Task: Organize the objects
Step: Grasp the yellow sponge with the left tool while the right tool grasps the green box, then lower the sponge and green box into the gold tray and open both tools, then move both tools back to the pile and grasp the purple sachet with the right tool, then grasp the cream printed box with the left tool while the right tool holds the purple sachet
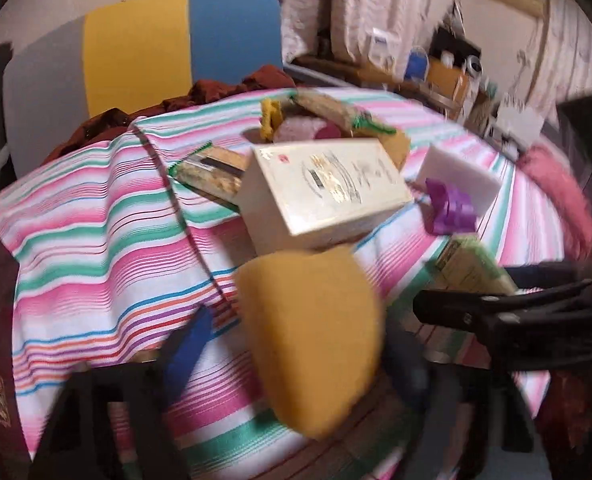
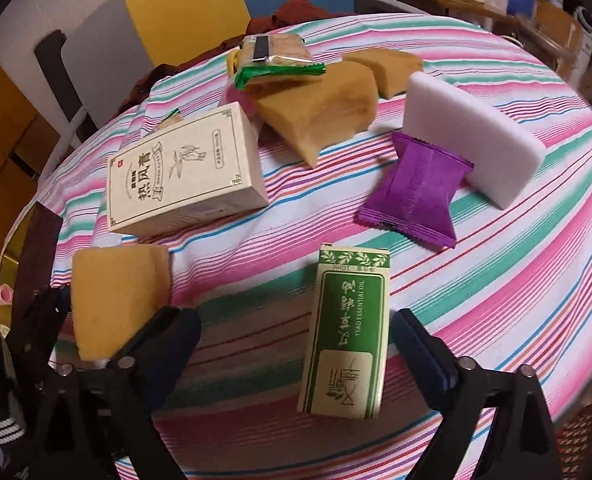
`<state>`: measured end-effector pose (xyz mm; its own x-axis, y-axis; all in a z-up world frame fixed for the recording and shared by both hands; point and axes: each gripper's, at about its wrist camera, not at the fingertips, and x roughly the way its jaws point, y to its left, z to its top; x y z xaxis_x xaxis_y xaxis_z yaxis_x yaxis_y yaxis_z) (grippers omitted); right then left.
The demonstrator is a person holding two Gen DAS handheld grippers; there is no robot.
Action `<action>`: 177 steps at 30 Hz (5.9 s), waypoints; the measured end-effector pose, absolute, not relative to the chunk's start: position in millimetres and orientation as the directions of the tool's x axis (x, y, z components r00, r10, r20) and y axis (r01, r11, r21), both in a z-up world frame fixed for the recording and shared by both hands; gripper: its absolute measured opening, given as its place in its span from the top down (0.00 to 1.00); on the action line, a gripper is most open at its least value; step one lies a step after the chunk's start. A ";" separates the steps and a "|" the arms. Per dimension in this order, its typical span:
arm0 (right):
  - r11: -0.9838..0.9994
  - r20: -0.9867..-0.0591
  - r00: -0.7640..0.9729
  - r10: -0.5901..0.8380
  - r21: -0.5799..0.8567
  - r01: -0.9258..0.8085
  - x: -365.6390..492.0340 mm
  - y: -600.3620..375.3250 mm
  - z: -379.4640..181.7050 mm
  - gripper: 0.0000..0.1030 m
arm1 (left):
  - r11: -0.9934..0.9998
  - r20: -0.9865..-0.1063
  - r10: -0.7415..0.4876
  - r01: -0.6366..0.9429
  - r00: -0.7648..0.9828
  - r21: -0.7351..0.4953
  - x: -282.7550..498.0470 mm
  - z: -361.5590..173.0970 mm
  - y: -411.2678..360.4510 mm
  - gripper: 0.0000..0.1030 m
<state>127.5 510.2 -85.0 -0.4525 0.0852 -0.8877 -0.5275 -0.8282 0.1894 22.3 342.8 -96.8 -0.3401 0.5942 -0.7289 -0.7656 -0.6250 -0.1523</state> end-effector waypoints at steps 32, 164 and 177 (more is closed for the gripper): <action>-0.920 -0.838 -0.539 0.080 0.146 -0.363 95.3 476.2 -69.9 0.65 | -0.677 -0.555 0.680 -0.701 -0.478 -0.226 57.7 -24.4 202.4 0.45; -0.729 -0.888 -0.411 0.208 0.140 -0.670 77.8 611.0 -86.9 0.61 | -0.689 -0.718 0.580 -0.702 -0.385 -0.181 30.2 -28.6 253.8 0.19; -0.690 -0.881 -0.455 0.128 0.251 -0.679 80.1 621.8 -89.7 0.62 | -0.424 -0.740 0.556 -0.895 -0.378 0.139 13.1 -27.6 388.4 0.17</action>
